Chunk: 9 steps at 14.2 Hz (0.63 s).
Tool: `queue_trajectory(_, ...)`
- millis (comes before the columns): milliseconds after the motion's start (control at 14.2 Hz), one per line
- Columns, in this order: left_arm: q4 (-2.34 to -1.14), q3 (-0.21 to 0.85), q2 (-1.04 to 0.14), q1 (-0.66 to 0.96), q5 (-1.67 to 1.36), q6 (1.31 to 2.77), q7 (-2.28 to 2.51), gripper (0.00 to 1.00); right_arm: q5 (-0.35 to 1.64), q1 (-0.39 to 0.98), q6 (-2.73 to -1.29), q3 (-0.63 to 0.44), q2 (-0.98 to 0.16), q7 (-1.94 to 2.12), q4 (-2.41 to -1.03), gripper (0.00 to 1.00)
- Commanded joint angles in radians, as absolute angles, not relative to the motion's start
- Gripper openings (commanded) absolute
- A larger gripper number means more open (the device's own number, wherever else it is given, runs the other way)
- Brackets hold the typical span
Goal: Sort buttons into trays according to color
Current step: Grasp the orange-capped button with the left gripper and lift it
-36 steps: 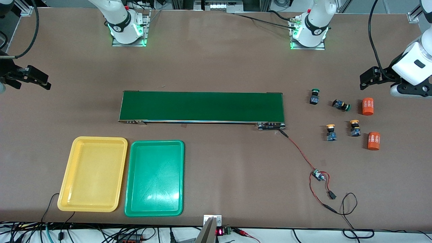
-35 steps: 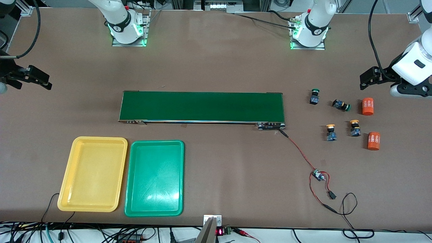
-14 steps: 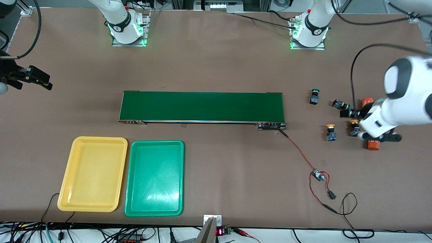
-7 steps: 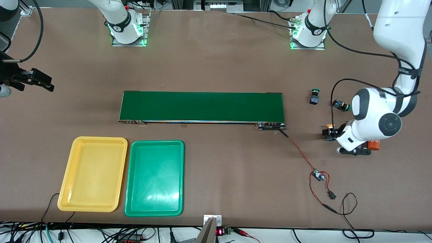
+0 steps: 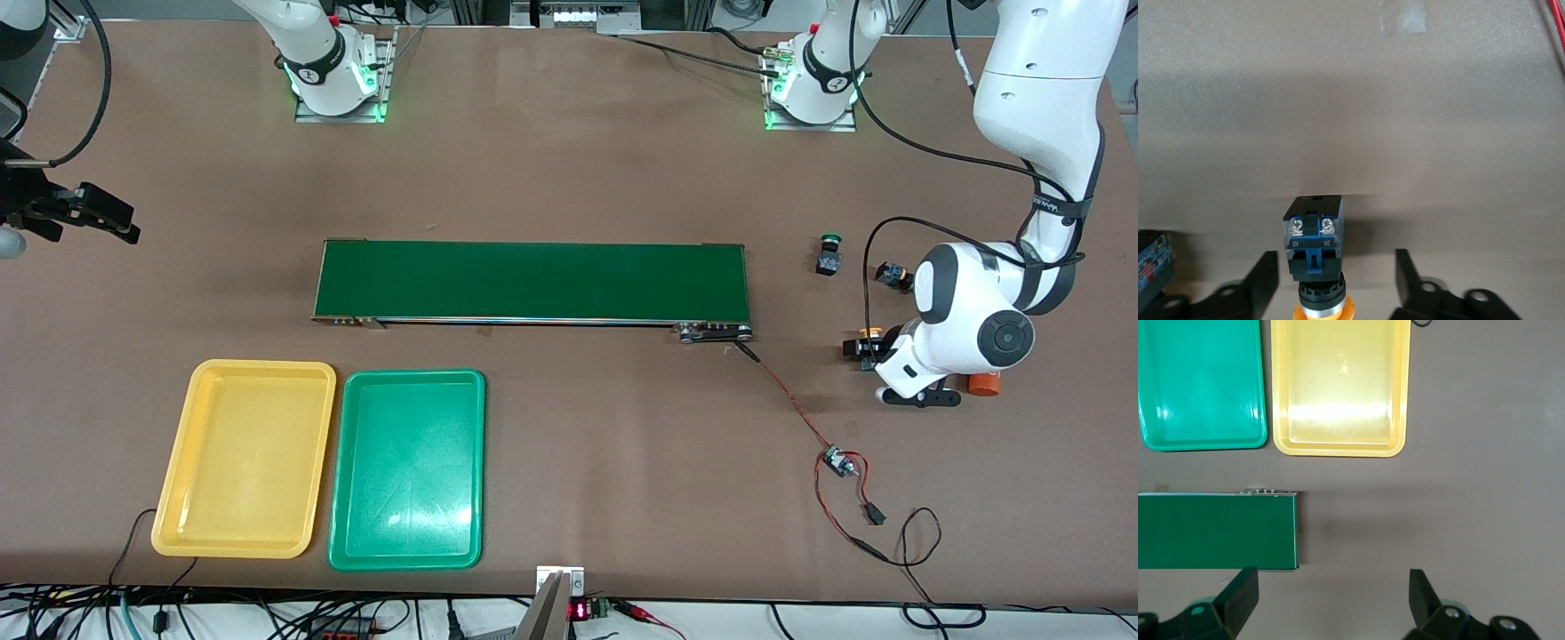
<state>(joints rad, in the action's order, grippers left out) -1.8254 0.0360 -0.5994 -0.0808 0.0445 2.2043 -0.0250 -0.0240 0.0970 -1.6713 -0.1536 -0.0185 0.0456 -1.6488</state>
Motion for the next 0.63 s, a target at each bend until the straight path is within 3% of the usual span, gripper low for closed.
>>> queue_trajectory(0,-1.824,0.038,-0.598,-0.086,0.067,2.207,-0.035,0.21,-0.035,0.101,-1.666,-0.147,0.0,0.069,-1.648,1.0)
queue_trajectory(70,-1.819,0.038,-0.589,-0.093,0.069,2.198,-0.055,0.11,-0.035,0.104,-1.664,-0.144,-0.003,0.069,-1.637,1.0)
queue_trajectory(421,-1.789,0.064,-0.494,-0.075,0.069,2.085,-0.072,0.14,-0.043,0.106,-1.664,-0.143,-0.005,0.066,-1.634,1.0)
queue_trajectory(562,-1.761,0.128,-0.456,-0.061,0.06,2.016,-0.046,0.14,-0.038,0.104,-1.664,-0.143,-0.009,0.066,-1.634,1.0)
